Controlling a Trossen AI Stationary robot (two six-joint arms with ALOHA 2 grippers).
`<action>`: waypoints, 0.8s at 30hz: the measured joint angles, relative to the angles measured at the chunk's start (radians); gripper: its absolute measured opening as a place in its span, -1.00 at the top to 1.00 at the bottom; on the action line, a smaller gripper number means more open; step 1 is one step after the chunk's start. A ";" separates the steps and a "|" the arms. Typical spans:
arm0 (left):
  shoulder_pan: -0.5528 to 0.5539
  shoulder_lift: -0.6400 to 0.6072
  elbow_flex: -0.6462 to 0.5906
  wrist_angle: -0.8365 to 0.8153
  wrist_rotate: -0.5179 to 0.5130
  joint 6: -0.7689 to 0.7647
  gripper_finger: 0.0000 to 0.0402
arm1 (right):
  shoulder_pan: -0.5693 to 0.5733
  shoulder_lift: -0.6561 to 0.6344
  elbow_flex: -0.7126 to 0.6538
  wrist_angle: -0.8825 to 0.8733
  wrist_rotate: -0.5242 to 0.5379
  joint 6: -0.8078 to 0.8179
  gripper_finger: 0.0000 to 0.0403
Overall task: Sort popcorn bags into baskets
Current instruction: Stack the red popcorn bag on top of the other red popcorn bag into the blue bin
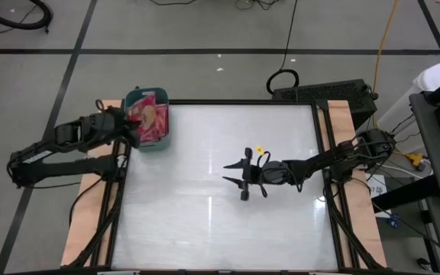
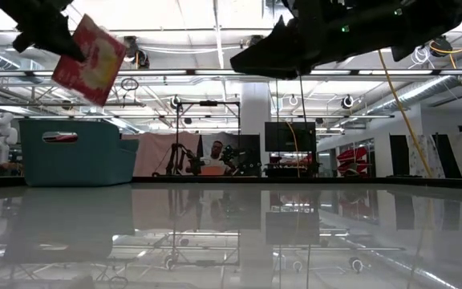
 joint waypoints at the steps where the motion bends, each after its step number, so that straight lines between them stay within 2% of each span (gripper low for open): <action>1: 0.015 0.003 0.000 -0.017 0.000 -0.009 0.87 | 0.001 0.000 0.000 -0.001 -0.011 0.007 0.23; 7: 0.104 0.033 0.000 -0.065 0.043 -0.069 0.86 | 0.005 0.000 0.000 -0.028 -0.023 0.061 0.23; 14: 0.189 0.124 0.000 -0.132 0.087 -0.148 0.85 | 0.025 0.000 0.000 -0.032 -0.023 0.069 0.23; 24: 0.288 0.208 0.000 -0.123 0.122 -0.084 0.85 | 0.050 0.000 0.000 -0.036 -0.023 0.065 0.23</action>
